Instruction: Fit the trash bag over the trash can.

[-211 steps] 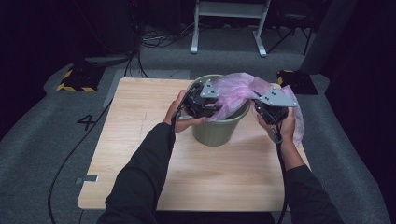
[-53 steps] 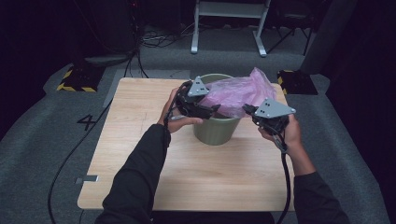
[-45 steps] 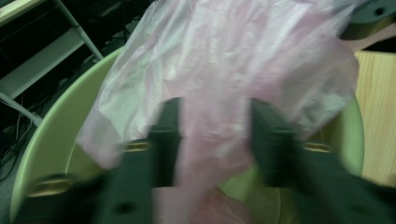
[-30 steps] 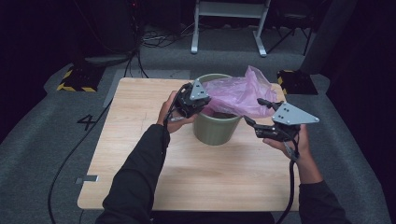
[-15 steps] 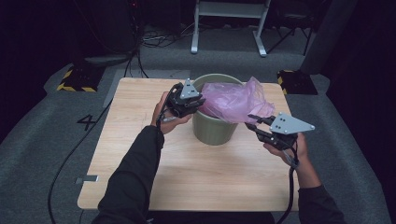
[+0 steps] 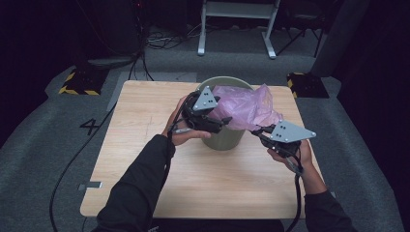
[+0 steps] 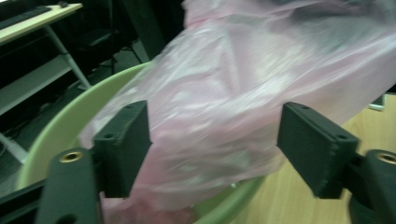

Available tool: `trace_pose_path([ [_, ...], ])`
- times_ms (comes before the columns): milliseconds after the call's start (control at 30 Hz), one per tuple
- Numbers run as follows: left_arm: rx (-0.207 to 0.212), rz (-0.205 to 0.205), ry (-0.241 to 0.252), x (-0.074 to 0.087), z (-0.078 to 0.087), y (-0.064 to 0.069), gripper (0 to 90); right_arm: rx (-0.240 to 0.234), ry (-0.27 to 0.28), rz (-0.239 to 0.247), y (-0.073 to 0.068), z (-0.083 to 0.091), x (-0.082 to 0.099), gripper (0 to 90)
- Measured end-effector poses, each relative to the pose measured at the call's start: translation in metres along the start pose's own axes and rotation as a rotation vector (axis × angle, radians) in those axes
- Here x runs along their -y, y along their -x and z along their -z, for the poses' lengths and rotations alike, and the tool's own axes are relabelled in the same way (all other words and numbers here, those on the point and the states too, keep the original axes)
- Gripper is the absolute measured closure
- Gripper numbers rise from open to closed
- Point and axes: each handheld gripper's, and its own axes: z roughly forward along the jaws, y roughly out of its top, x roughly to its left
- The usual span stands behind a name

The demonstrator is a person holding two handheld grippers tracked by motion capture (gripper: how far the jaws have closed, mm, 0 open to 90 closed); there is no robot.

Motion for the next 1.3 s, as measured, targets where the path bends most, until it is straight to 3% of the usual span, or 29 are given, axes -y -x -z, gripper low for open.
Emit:
trace_pose_path([
  [133,0.017,-0.049,-0.028,-0.005,-0.008,0.012,25.7,-0.004,0.002,0.004,-0.002,-0.001,-0.001,88.1],
  [200,-0.024,-0.072,-0.056,-0.005,-0.011,0.014,41.0,-0.003,0.005,0.007,-0.003,-0.001,-0.001,87.2],
  [267,-0.021,-0.08,-0.069,-0.004,-0.011,0.011,58.9,-0.008,0.011,-0.005,-0.003,0.0,0.0,84.7],
  [367,-0.059,-0.09,-0.075,0.0,-0.008,0.007,74.2,-0.006,0.013,-0.02,-0.003,0.001,0.001,76.1],
  [567,-0.076,-0.077,-0.05,0.012,0.006,-0.005,86.7,-0.026,0.052,-0.056,-0.002,0.01,0.004,73.2],
  [667,-0.059,-0.071,-0.051,0.016,0.011,-0.007,88.4,-0.036,0.06,-0.053,-0.004,0.011,0.006,80.1],
  [700,-0.049,-0.06,-0.043,0.016,0.012,-0.007,83.9,-0.04,0.06,-0.048,-0.005,0.01,0.006,82.5],
  [833,0.0,-0.015,0.012,0.011,0.015,0.0,49.5,-0.045,0.048,-0.027,-0.01,0.004,0.004,86.4],
  [933,0.03,-0.013,0.032,0.004,0.015,0.011,25.0,-0.05,0.039,-0.011,-0.012,0.0,0.002,86.6],
  [1067,0.033,-0.038,0.019,-0.002,0.008,0.025,17.0,-0.051,0.033,-0.007,-0.012,-0.002,0.0,85.5],
  [1133,0.01,-0.061,0.008,-0.004,0.004,0.029,26.0,-0.052,0.03,-0.009,-0.012,-0.002,0.001,84.2],
  [1167,-0.012,-0.074,-0.004,-0.004,0.002,0.03,36.8,-0.051,0.031,-0.011,-0.013,-0.002,0.001,83.4],
  [1233,0.026,-0.096,-0.008,-0.002,0.001,0.029,56.3,-0.052,0.033,-0.015,-0.013,-0.002,0.002,82.3],
  [1267,-0.003,-0.107,-0.017,-0.001,0.001,0.029,64.1,-0.054,0.036,-0.018,-0.013,-0.001,0.002,80.9],
  [1300,-0.003,-0.111,-0.02,0.0,0.001,0.027,71.9,-0.055,0.04,-0.024,-0.013,-0.001,0.003,79.2],
])
